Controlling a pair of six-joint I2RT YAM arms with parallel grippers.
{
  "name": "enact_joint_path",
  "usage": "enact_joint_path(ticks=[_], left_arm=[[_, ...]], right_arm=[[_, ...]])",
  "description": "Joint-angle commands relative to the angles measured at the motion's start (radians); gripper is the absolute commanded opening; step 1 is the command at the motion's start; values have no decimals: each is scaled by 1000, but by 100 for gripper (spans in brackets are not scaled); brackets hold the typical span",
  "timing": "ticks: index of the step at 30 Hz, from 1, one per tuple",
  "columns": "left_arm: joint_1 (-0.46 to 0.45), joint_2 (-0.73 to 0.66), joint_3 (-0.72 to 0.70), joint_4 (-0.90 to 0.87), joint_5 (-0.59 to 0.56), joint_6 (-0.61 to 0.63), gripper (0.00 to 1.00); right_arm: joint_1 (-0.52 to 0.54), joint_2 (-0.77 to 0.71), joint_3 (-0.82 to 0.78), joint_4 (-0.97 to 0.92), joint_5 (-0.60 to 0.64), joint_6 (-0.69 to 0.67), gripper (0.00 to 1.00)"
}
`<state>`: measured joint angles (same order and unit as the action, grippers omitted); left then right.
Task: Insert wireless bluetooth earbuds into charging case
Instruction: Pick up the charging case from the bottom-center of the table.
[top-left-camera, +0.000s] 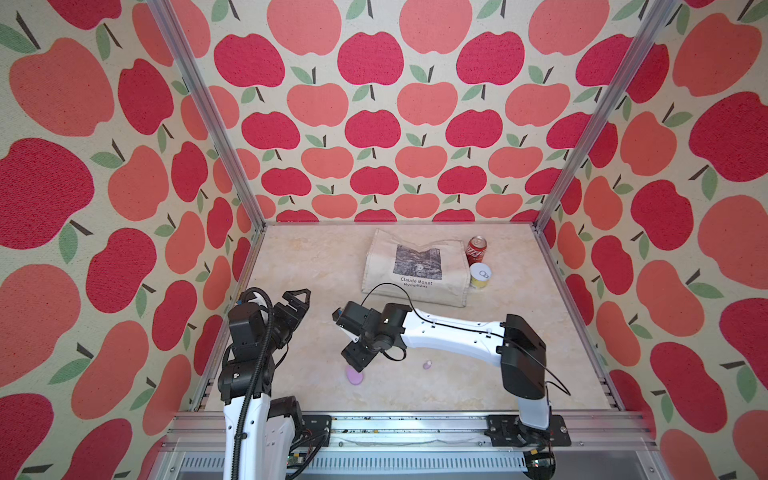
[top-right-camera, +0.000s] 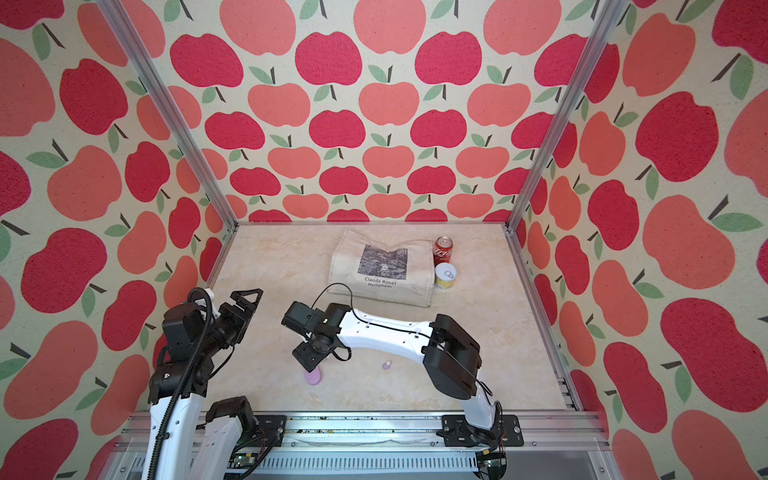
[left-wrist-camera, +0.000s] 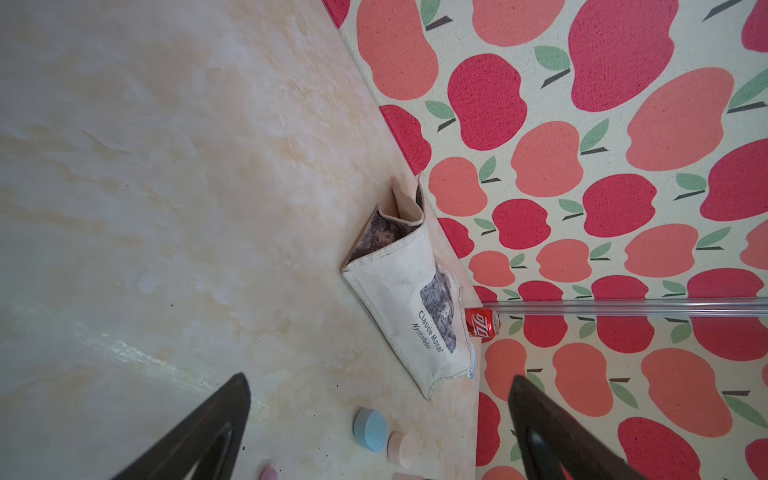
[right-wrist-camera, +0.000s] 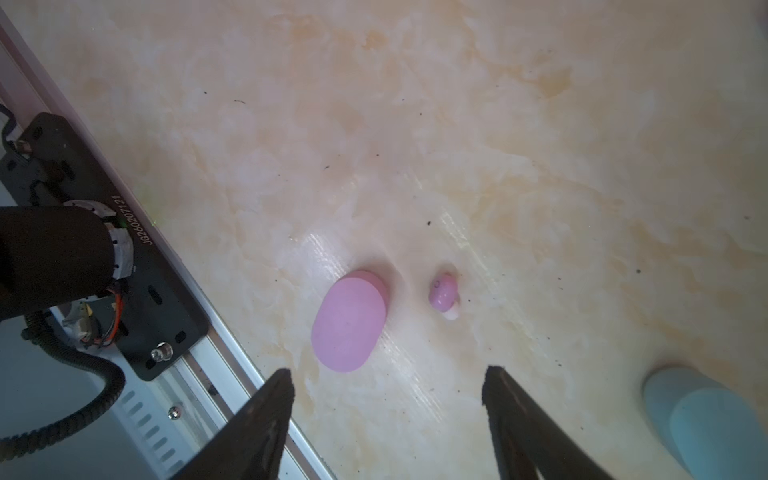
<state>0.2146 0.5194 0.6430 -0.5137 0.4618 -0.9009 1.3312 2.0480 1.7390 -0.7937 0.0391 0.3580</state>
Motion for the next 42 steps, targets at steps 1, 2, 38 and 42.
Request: enact_joint_path(ticks=[1,2,38,42], left_arm=[[27,-45,43,-84,-56,-11,99],[32,-53,47,-94,-57,-10,99],[33,-119,68,-112,-32,-69,87],[33,-112,61,-79,-1,-12,86]], right_arm=[[24,97,136,-161,-19,-19,79],[32,128,179,-194,-19,-19,79],[-9,347,377,-405,-36,-37,35],[-35,223,253,-295,-83,-55,28]])
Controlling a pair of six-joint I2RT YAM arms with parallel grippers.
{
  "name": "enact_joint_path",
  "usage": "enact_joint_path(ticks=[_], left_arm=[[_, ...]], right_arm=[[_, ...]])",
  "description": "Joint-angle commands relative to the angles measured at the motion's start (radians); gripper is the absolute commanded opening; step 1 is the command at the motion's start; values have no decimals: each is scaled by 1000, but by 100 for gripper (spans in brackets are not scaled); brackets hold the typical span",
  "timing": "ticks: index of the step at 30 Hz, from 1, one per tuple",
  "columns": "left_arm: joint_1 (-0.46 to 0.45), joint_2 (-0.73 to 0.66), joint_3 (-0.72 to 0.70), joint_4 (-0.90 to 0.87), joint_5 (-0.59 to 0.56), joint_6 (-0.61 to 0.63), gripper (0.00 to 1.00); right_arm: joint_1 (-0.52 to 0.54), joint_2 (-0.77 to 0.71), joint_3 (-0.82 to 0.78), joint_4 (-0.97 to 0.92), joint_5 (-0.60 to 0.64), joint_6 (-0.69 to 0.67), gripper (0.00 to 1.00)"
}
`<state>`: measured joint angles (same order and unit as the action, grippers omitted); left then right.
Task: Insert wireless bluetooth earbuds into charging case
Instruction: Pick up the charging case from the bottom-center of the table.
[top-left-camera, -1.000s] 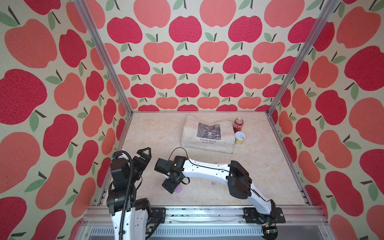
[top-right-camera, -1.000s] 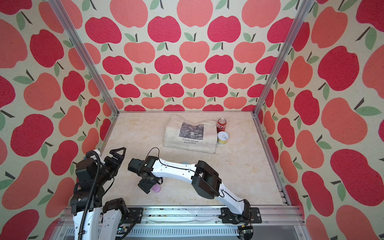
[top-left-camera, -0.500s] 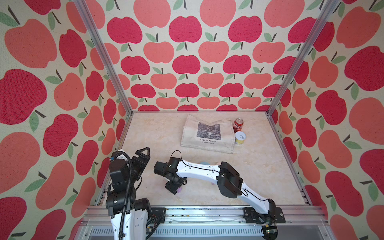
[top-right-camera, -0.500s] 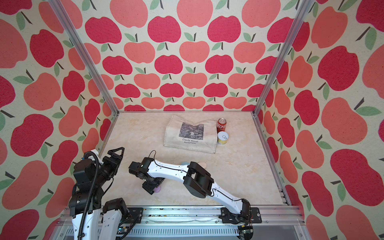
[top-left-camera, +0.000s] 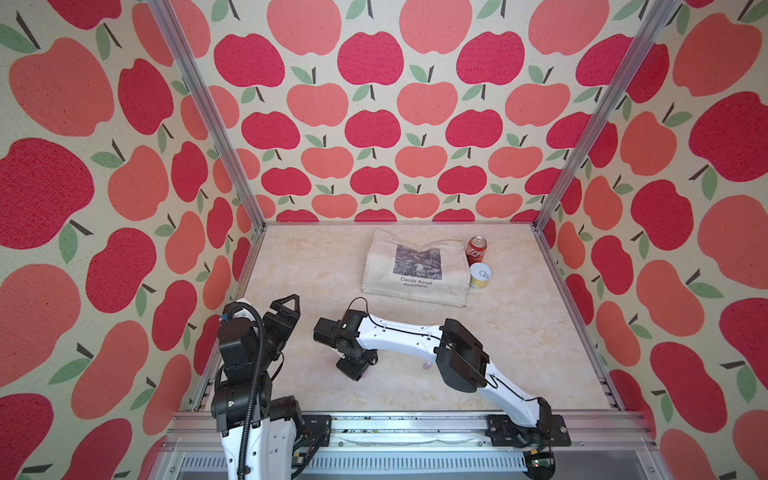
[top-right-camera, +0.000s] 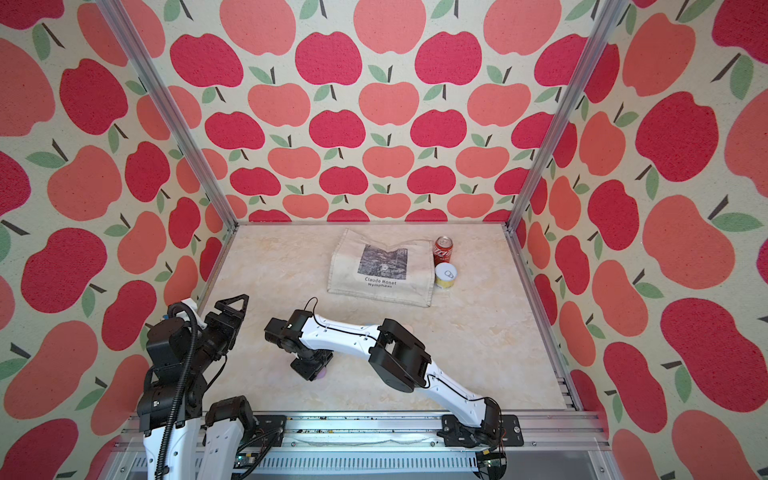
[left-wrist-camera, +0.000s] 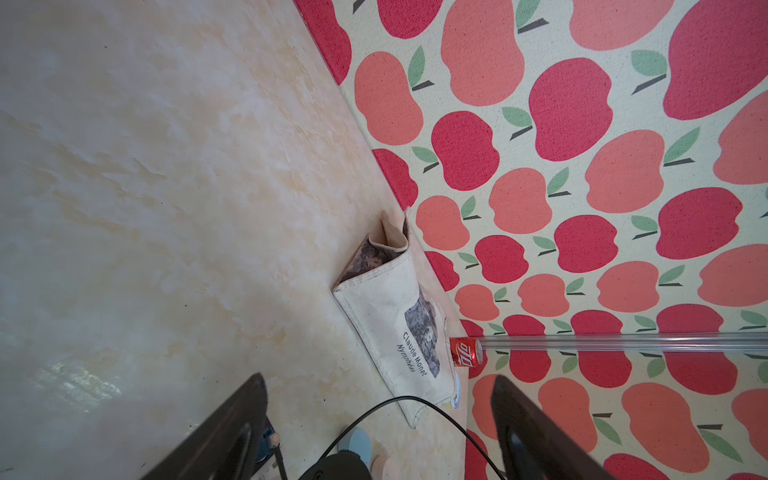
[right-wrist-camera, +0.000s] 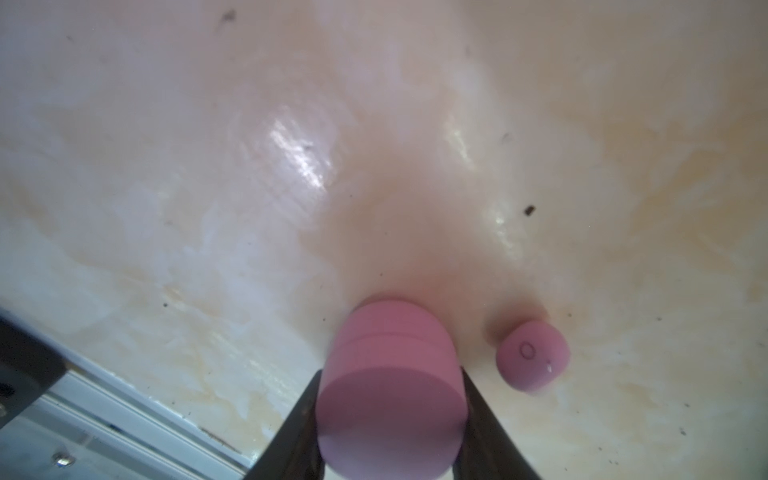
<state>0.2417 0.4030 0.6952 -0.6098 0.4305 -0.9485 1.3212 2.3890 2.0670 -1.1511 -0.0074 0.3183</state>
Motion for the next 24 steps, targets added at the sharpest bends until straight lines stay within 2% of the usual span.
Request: enact_joint_path(ticks=[1,5,8,11,14,18,21,24], left_arm=[[6,1,4,29,40,49,86],[5,-9,-21,137,113,97,86],[-8,8,-47,258,184,129,86],[-65,59,-53,346,211,188,84],[-203,141,-25,382,170,325,84],[-466,280,34,391,85,646,87],[-626,350,36,444,152,862,89],[-701,377,18,459,270,1042,91]], right_arm=[[-35,-172,-125,109,-60,-28,28],[-81,-395,-346,253,-191,-153,27],[-140,-516,-447,268,-277,-251,24],[-200,-612,-528,241,-347,-348,22],[-273,-682,-581,212,-404,-425,20],[-358,-757,-610,174,-474,-500,18],[-403,-806,-610,129,-490,-564,18],[-452,-845,-606,71,-491,-621,18]])
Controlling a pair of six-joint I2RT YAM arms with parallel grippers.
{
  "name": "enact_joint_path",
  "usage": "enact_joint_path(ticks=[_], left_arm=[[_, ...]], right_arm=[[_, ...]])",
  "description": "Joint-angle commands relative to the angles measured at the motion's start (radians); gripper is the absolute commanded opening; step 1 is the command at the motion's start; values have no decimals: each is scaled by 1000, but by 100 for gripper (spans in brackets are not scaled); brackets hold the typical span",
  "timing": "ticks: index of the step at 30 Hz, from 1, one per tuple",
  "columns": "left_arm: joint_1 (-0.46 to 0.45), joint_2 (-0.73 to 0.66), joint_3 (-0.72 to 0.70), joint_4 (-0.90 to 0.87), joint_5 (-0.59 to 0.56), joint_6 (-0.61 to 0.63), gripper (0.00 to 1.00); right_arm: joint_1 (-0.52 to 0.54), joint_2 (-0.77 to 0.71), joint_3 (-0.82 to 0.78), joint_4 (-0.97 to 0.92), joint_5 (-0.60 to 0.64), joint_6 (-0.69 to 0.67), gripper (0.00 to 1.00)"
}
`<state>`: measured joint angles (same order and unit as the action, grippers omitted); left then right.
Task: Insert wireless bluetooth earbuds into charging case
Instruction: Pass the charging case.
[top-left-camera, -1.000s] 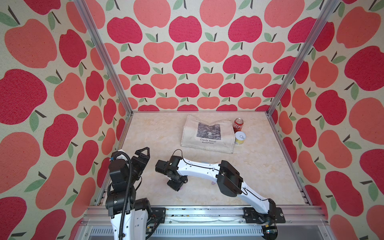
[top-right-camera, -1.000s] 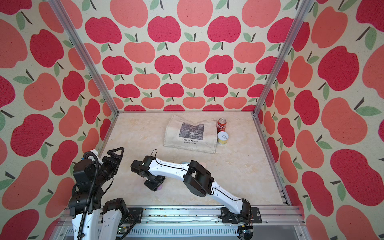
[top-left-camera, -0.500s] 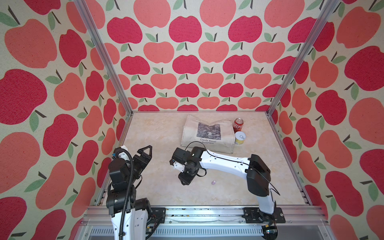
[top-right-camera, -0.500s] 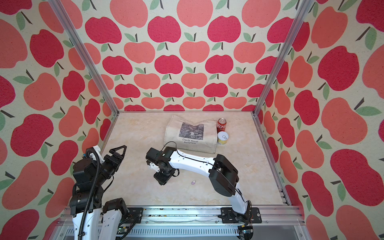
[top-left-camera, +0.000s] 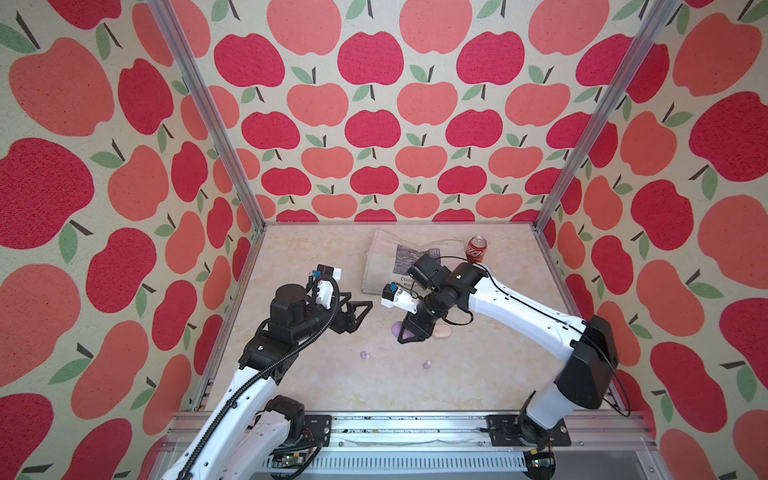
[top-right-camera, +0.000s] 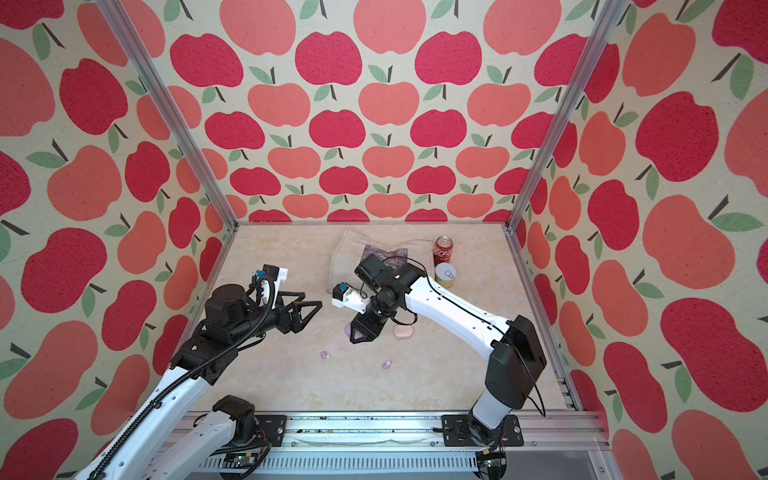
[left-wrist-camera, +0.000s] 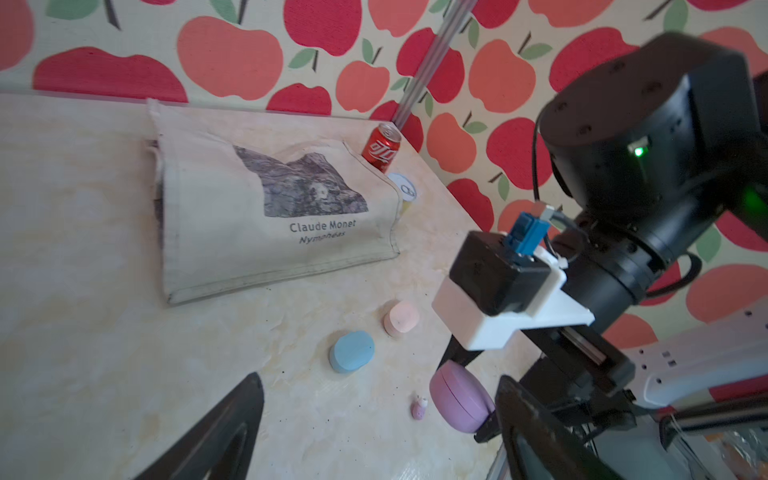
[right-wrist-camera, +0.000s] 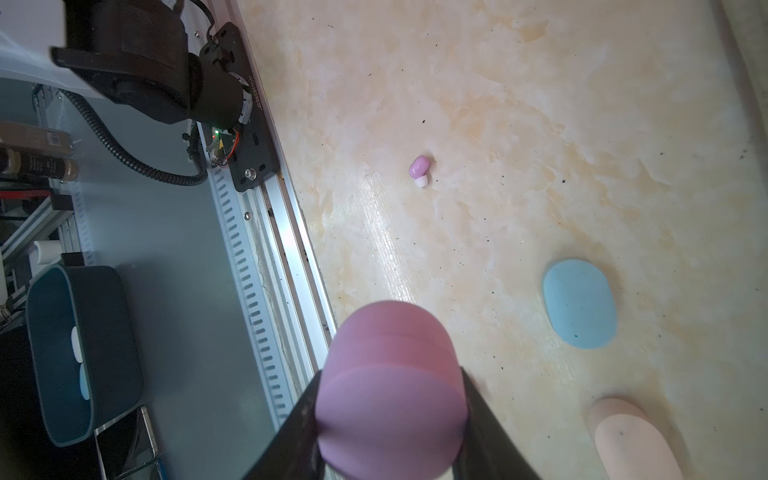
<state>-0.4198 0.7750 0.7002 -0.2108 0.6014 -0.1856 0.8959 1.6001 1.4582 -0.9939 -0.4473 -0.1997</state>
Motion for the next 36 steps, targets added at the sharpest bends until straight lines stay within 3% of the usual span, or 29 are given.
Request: enact_joint_path(ticks=[1,5,11,20,36], left_arm=[[-50,13,6,55,125,324,90],[-51,48,-1,64,207,399,90],[-82,148,21,159,337,375,81],[-169,262,75,223,385,343,72],[-194,351,91,276,411,308,46]], right_arm=[[-42,-66,6,-103,-51,-117,18],[-63,-86,37,-160,-43,-166,17],[-62,-102,71,-165,-68,-172,18],[-54,-97,94,-109,-77,-162,20],[-19,-86,122,-92,-63,-160,20]])
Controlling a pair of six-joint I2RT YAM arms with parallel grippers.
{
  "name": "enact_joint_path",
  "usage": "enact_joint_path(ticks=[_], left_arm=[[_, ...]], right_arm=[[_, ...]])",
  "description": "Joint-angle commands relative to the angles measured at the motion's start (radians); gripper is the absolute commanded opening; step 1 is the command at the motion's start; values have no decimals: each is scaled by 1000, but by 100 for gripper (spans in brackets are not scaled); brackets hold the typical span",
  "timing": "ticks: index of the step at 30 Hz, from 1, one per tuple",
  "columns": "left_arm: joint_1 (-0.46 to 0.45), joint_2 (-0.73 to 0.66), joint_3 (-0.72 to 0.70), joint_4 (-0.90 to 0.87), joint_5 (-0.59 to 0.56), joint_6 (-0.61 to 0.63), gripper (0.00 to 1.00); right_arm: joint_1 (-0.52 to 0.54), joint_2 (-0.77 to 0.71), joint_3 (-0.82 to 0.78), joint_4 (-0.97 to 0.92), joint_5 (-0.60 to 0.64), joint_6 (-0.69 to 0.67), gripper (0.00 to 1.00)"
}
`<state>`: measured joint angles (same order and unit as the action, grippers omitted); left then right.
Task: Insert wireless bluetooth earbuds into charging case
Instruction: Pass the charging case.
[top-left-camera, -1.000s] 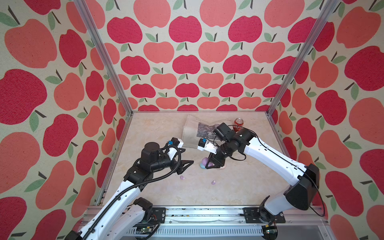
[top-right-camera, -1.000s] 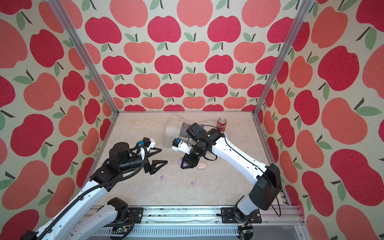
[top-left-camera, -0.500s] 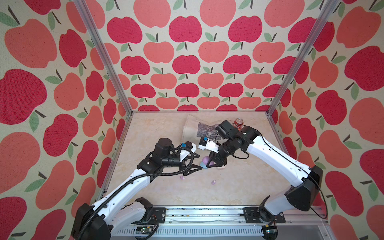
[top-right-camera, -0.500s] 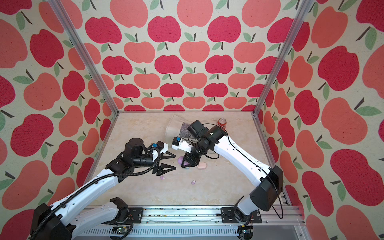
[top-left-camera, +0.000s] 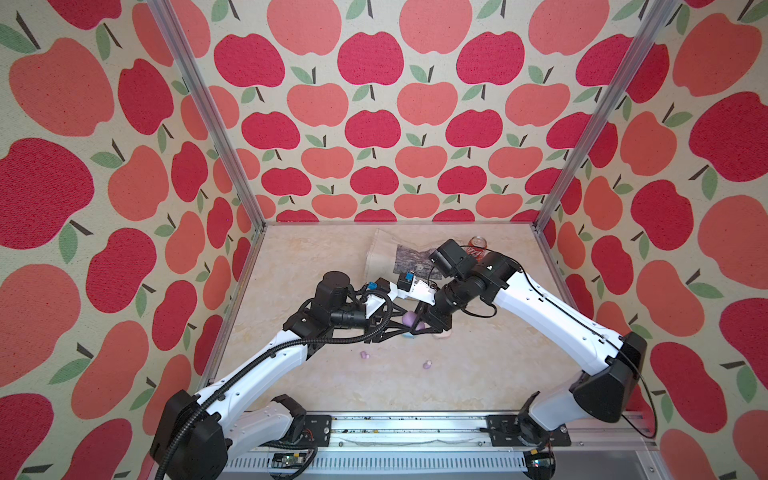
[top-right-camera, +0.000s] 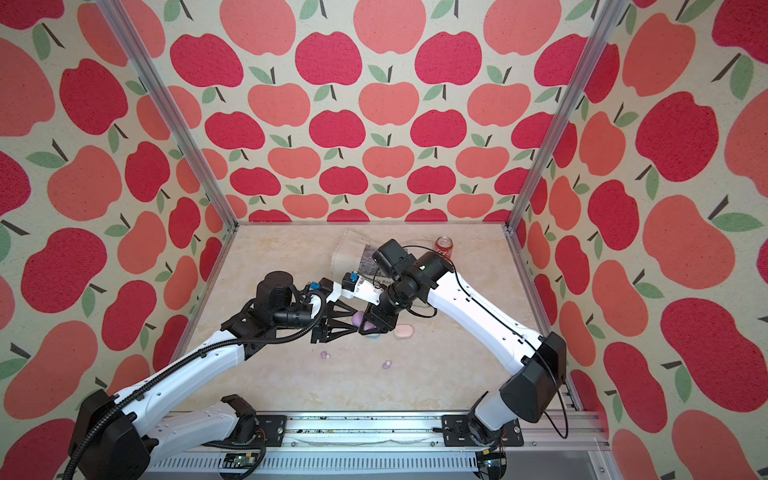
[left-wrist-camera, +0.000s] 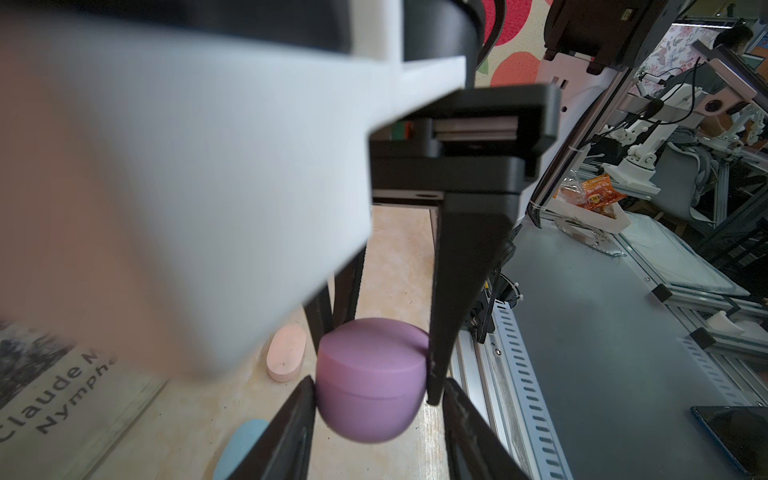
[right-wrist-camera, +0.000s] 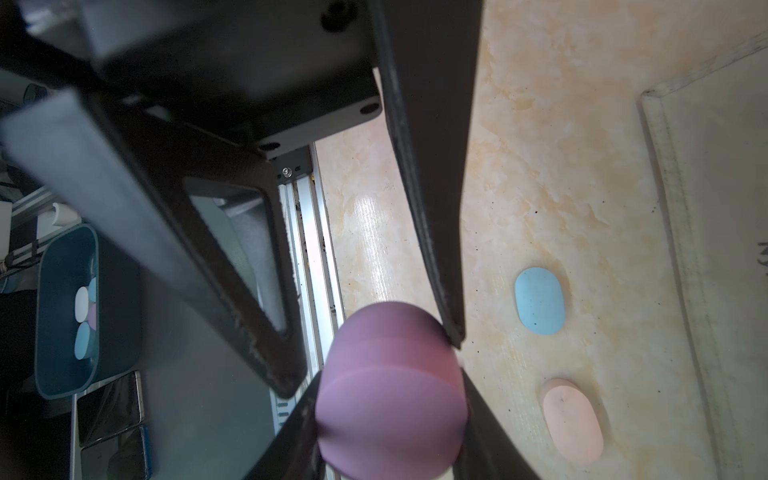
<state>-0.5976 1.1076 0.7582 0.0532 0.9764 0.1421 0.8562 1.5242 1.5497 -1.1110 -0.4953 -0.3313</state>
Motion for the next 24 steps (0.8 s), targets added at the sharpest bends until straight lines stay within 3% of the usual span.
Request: enact_joint_path(ticks=[1,8,12,16,20,24], left_arm=[[-19,21,35,10,38,-19,44],[-25,30,44,-24,43,-14,24],[-25,27,40,-27,19,-24,22],[-15,-3,21,6,-72,-113,39],[9,-56,3,16,-133,-242,63],[21,-81,11,9,-143,-407,68]], right_arm=[[21,-9,30,27,-13,-29,20],[21,-16,27,54,4,-19,20],[17,-24,14,76,9,-4,20],[12,-45,-10,100,80,18,20],[14,-97,-57,172,164,39,21],[36,-149,-102,261,273,49,21]])
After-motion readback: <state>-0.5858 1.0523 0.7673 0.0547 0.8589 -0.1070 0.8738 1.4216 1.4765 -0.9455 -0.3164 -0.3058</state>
